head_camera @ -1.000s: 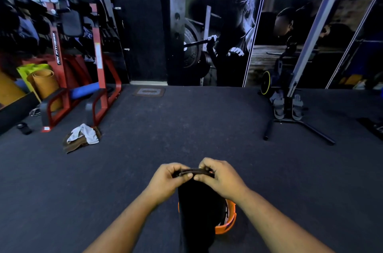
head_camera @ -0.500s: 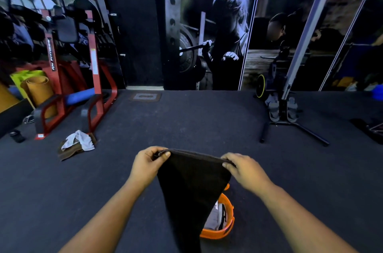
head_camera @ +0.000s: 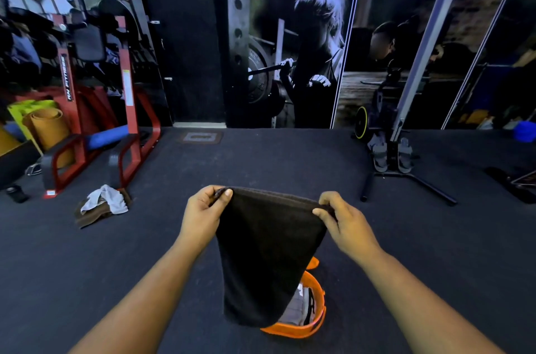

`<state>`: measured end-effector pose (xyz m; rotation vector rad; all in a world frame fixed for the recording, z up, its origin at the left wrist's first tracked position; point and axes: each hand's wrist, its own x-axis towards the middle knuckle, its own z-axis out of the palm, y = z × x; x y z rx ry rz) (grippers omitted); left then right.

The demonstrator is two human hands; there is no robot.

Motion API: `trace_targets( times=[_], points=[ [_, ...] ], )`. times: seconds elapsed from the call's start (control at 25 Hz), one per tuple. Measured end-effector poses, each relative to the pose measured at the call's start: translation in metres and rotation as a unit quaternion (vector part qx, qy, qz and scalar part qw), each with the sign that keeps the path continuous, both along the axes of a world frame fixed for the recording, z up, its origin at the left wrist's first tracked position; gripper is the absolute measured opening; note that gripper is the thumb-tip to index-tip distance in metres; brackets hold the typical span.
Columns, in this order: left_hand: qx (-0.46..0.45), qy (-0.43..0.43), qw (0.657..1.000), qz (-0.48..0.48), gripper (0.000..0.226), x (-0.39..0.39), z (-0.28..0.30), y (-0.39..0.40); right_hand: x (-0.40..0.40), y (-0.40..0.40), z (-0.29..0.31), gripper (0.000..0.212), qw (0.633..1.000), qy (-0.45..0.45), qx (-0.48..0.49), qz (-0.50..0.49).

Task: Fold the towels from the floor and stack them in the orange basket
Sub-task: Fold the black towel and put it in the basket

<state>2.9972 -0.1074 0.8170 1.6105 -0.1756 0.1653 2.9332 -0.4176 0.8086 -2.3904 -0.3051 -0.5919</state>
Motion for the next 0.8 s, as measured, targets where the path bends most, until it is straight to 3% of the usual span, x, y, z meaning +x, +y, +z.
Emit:
trace_targets(
  times=[0.2,0.4,0.68,0.8],
  points=[
    [0.002,-0.012,1.0,0.011,0.01,0.008,0.009,0.005,0.001,-0.004,0.004,0.023,0.991,-0.05,-0.092,0.08],
    [0.021,-0.016,1.0,0.013,0.01,0.012,0.015,0.005,0.006,-0.009,0.005,0.044,0.978,-0.064,-0.187,0.061],
    [0.047,-0.015,0.999,0.017,0.008,0.016,0.015,0.001,0.012,-0.012,0.009,0.022,0.98,0.071,-0.184,0.031],
    [0.064,-0.007,0.998,0.022,0.007,0.019,0.014,0.005,0.014,-0.016,0.008,0.014,0.977,0.089,-0.194,0.016]
  ],
)
